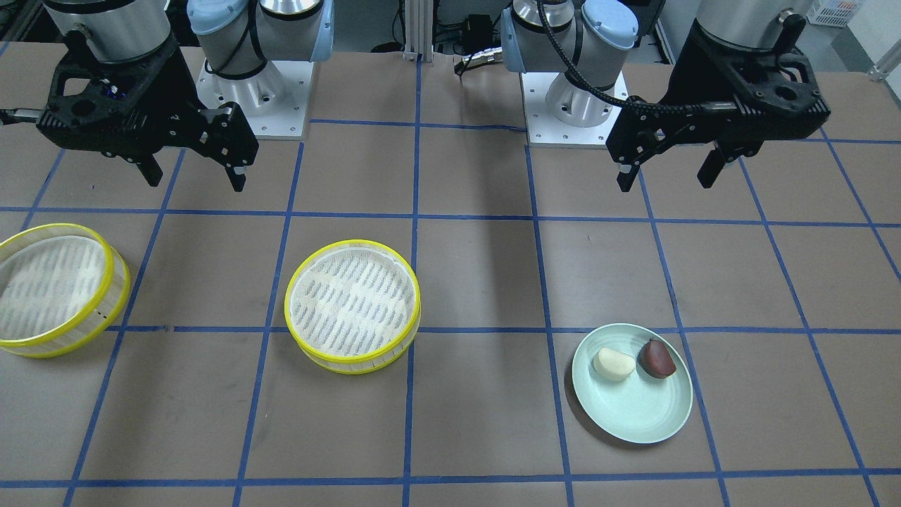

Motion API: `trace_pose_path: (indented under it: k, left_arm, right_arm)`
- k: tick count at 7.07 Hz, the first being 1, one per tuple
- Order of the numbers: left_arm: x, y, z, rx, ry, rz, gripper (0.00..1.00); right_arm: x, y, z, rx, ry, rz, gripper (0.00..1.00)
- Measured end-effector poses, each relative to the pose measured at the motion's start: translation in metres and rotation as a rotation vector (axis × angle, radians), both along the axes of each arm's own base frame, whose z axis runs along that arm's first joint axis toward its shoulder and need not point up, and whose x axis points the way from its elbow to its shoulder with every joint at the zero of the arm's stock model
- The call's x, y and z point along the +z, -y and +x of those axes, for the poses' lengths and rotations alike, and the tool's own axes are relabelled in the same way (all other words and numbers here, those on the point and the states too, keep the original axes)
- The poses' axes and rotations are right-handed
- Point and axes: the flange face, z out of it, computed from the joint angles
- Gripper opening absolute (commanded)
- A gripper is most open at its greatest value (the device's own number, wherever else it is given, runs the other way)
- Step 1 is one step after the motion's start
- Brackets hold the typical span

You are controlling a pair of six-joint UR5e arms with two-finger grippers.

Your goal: Stack buns with steamer

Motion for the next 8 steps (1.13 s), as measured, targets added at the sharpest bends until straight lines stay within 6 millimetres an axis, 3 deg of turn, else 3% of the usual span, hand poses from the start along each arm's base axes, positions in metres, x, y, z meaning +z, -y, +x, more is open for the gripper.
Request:
trace_pose_path:
  k: [2, 3, 6, 8]
  left_arm:
    - [-0.011, 0.001, -0.004, -0.009, -0.046, 0.013, 1.0]
    - [-0.028, 0.006, -0.003, -0.016, -0.059, 0.027, 1.0]
    - [-0.105, 0.036, 0.01, -0.021, -0.06, 0.018, 1.0]
    - [-0.151, 0.06, 0.038, 0.023, -0.067, 0.067, 1.0]
  right_arm:
    - [0.0, -0.001, 0.0, 0.001, -0.001, 0.0, 1.0]
    - [-0.001, -0.001, 0.0, 0.003, -0.003, 0.001, 1.0]
    - [-0.01, -0.003, -0.001, 0.009, -0.011, 0.021, 1.0]
    - [-0.036, -0.007, -0.003, 0.015, -0.018, 0.073, 1.0]
